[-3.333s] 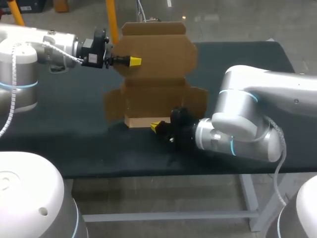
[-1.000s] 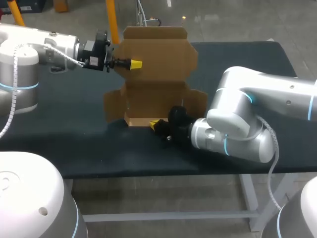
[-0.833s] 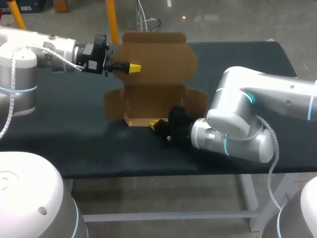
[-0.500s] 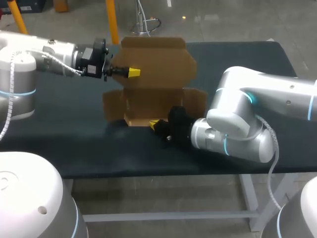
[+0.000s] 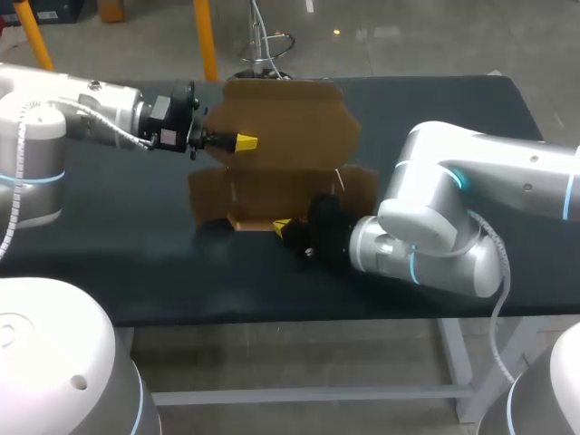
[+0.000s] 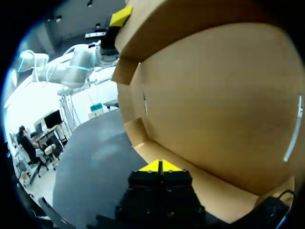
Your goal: Assemble the packaging by folding the flat box into shape, placing the metal phone stand inside, and closing the box properly
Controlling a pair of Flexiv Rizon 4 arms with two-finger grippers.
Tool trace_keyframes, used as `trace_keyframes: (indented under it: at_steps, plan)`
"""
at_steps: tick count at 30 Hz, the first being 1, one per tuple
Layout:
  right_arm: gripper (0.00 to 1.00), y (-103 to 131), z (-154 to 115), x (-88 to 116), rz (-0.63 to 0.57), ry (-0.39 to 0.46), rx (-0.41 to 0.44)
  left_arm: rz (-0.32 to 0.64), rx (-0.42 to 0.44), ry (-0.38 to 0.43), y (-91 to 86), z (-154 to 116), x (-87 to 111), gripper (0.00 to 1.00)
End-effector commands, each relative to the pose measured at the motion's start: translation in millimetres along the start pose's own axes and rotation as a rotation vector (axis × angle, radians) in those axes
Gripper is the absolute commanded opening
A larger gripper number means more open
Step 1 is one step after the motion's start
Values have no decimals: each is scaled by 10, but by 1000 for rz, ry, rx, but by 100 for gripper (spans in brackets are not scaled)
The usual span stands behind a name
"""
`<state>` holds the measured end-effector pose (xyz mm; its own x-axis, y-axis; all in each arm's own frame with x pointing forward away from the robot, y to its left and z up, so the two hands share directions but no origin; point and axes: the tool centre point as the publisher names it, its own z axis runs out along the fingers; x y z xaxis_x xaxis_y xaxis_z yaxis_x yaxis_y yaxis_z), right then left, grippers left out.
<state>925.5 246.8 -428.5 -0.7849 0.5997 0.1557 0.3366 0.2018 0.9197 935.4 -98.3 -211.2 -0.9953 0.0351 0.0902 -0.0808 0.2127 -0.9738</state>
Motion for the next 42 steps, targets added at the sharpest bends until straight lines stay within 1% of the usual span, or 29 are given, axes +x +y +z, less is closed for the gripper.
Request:
trace_keyframes:
  at_steps: [1, 11, 22, 33, 42]
  plan:
    - [0, -49, 54, 14, -2, -85, -7, 9, -1, -16, 37, 9, 79, 0]
    - [0, -49, 54, 14, -2, -85, -7, 23, -4, -32, 104, 57, 182, 0]
    - [0, -49, 54, 14, -2, -85, -7, 42, 13, -37, 163, 73, 271, 0]
    - [0, -49, 54, 14, -2, -85, -7, 47, 18, -40, 186, 107, 302, 0]
    - [0, -49, 54, 14, -2, -85, -7, 42, 22, -46, 187, 112, 285, 0]
